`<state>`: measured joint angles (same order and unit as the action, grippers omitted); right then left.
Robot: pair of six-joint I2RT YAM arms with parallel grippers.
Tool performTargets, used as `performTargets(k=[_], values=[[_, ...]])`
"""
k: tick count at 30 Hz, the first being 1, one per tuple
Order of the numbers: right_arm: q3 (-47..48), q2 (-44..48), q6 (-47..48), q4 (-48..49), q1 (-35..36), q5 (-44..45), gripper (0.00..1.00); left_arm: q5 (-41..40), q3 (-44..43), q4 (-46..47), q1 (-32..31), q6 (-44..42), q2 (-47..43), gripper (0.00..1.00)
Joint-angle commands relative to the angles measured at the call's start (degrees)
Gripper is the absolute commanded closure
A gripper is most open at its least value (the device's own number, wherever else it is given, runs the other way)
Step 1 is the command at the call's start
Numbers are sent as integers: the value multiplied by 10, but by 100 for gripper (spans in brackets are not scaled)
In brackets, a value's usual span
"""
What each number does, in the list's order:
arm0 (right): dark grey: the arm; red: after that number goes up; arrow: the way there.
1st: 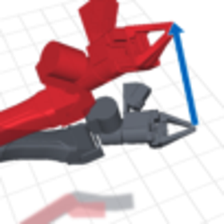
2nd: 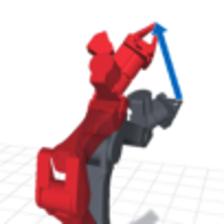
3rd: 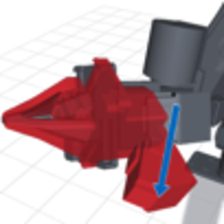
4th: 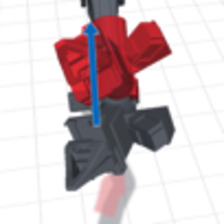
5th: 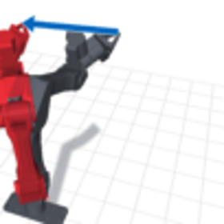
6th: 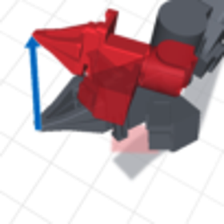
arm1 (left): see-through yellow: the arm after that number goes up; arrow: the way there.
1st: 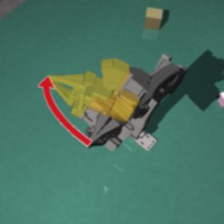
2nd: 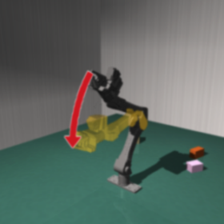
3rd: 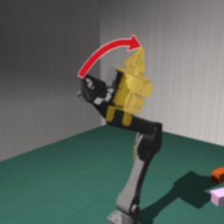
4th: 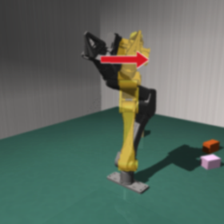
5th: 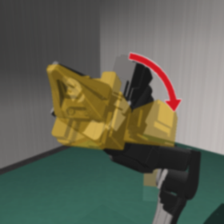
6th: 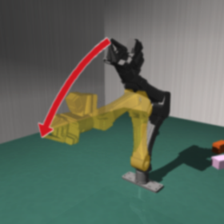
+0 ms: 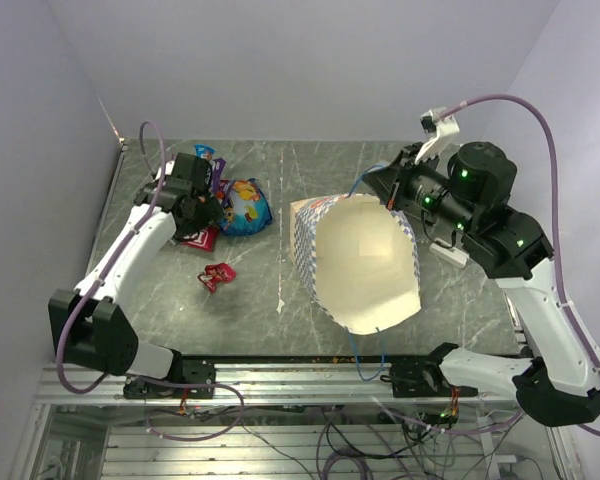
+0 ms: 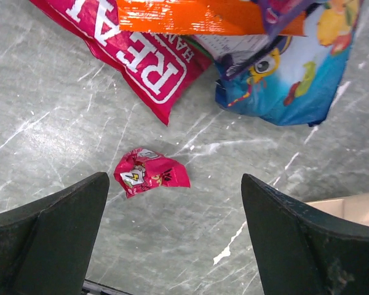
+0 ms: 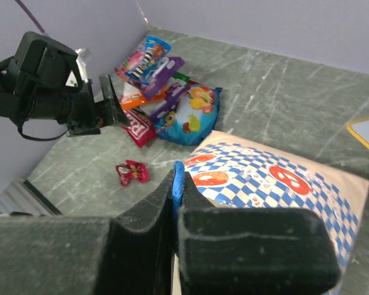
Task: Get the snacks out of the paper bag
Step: Adjust the paper bag at the center of the board.
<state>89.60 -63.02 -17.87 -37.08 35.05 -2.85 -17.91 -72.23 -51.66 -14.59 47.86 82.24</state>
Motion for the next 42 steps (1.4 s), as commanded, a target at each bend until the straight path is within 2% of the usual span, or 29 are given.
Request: performTargets(k=[1,7,10,13,16,18,21,23,28,35,39,41,42], values=[[53,-12,-37,-7,-1,-40,100,-1,-9,-3,-7,-33,-32,1],[71,-30,-72,40,0,-21,100,20,-4,-11,-7,-49,-52,2],[26,-27,-102,50,0,54,100,27,-10,-12,-8,-57,-59,2],[11,-37,-125,19,-5,146,100,42,-22,-10,-8,-84,-62,2],[7,-55,-126,-10,-39,199,100,66,-38,-16,-8,-113,-61,0],[-8,-63,-116,-11,-98,173,100,86,-43,-12,-7,-129,-66,0],[-35,-71,-105,-4,-216,78,100,120,-46,4,-8,-147,-75,0],[-43,-78,-83,4,-263,27,100,133,-52,9,-8,-153,-79,0],[-27,-113,-27,-22,-290,-43,100,148,-65,12,-9,-166,-83,2],[-28,-91,-16,-39,-290,-40,100,153,-76,20,-9,-174,-108,2],[-23,-78,-13,-52,-290,-30,91,179,-81,21,-10,-164,-112,0],[-14,-72,-13,-65,-290,-22,79,187,-84,24,-11,-161,-117,1],[-6,-71,-13,-74,-290,-18,68,190,-87,24,-11,-161,-121,1]])
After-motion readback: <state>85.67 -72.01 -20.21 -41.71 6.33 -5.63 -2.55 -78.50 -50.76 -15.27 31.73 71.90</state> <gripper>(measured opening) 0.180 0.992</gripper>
